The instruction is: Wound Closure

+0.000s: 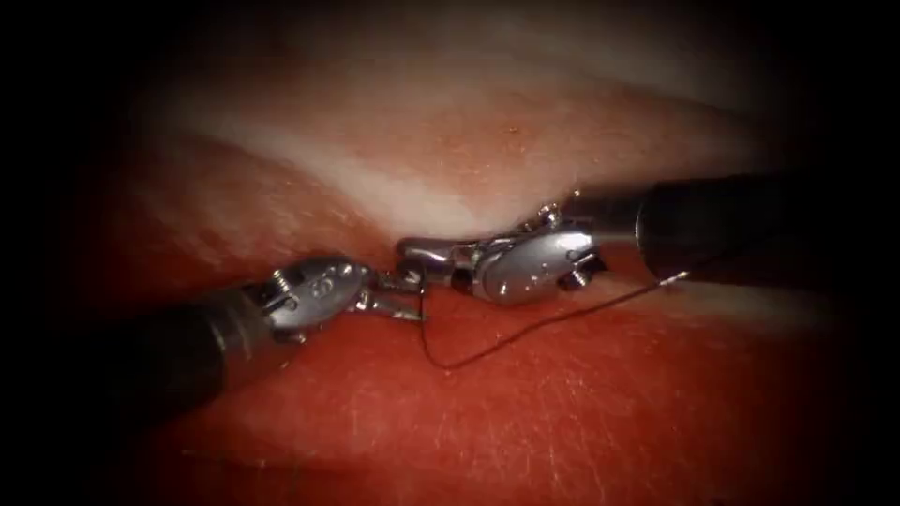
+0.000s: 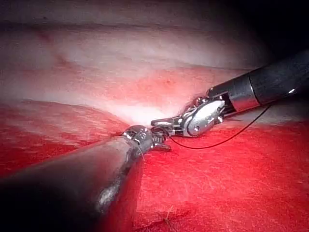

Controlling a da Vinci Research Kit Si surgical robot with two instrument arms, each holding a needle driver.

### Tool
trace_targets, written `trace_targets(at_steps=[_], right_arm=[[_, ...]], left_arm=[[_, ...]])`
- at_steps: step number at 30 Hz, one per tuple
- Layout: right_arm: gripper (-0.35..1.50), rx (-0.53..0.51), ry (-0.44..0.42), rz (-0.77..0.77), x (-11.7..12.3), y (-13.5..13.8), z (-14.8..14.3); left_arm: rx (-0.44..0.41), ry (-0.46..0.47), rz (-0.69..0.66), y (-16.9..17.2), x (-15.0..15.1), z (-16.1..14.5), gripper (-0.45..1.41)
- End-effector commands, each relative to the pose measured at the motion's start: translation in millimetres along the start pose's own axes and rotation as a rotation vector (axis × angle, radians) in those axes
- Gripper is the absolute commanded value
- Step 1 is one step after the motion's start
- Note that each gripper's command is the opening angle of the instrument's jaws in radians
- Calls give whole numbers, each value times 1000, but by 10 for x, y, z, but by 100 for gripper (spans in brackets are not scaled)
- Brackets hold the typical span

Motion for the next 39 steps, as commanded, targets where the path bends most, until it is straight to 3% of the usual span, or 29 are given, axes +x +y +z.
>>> trace_targets(at_steps=[1,11,22,39], right_arm=[[-35,-12,1,6,-3,5,7],[-35,-88,16,8,12,44,-2],[-35,-119,22,39,0,80,-3],[-35,-121,43,59,-2,104,-9]], left_arm=[[0,2,0,-5,-2,7,-5],[1,2,0,-5,-1,8,-5],[2,-1,0,-5,-1,11,-5],[2,-1,2,-5,-3,11,-5]])
